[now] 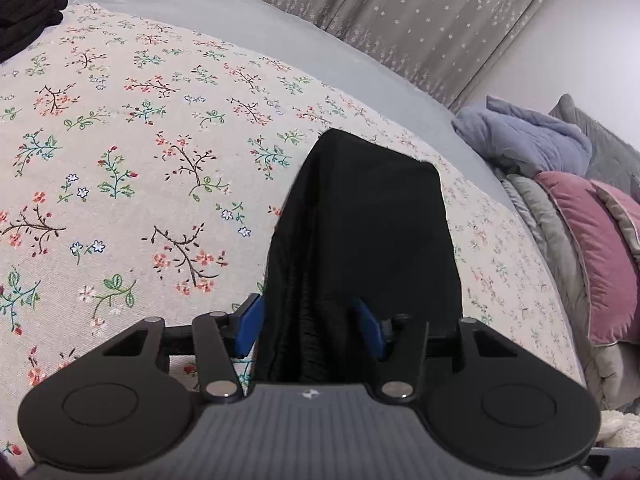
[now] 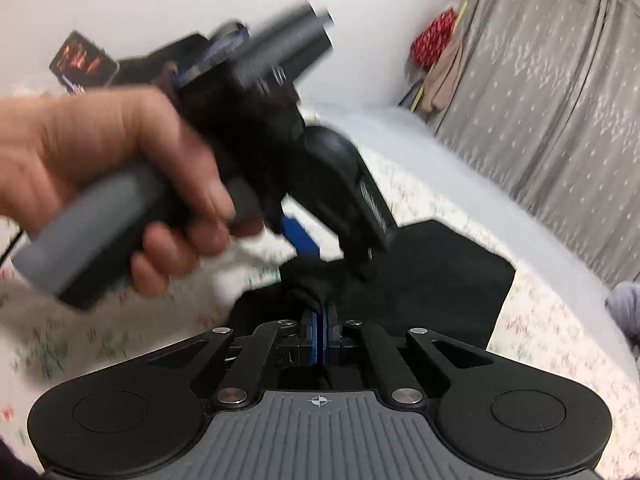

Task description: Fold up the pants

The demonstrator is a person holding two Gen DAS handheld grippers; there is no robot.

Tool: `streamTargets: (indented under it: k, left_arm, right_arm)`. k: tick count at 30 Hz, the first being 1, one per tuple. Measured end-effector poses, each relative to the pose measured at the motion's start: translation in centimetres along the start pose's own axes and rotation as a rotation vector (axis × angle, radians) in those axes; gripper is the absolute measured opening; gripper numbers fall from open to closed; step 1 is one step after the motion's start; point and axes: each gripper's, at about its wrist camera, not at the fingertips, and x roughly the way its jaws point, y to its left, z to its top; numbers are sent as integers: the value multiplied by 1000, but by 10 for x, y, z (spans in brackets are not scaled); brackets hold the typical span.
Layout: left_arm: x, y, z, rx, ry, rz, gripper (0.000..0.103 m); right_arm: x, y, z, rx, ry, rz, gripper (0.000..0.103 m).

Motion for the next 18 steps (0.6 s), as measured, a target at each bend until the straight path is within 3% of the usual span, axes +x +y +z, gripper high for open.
streamTargets:
  k: [6, 10, 12, 15, 18]
  left_arm:
    - [6, 14, 0, -70, 28, 1, 69]
    - [8, 11, -2, -25, 20, 39, 65]
    - [6, 7, -2, 17, 0, 75, 65]
    - [7, 5, -1, 46, -14, 97, 65]
    - [8, 6, -3, 47, -15, 101, 65]
  right_arm:
    - [1, 19, -2, -15, -8, -53, 4]
    - [12, 18, -13, -9, 107, 3, 10]
    - [12, 14, -18, 23, 105, 17, 12]
    - [-2, -2, -12, 65, 121, 115, 20]
    - [-26, -47, -7, 246, 77, 253, 26]
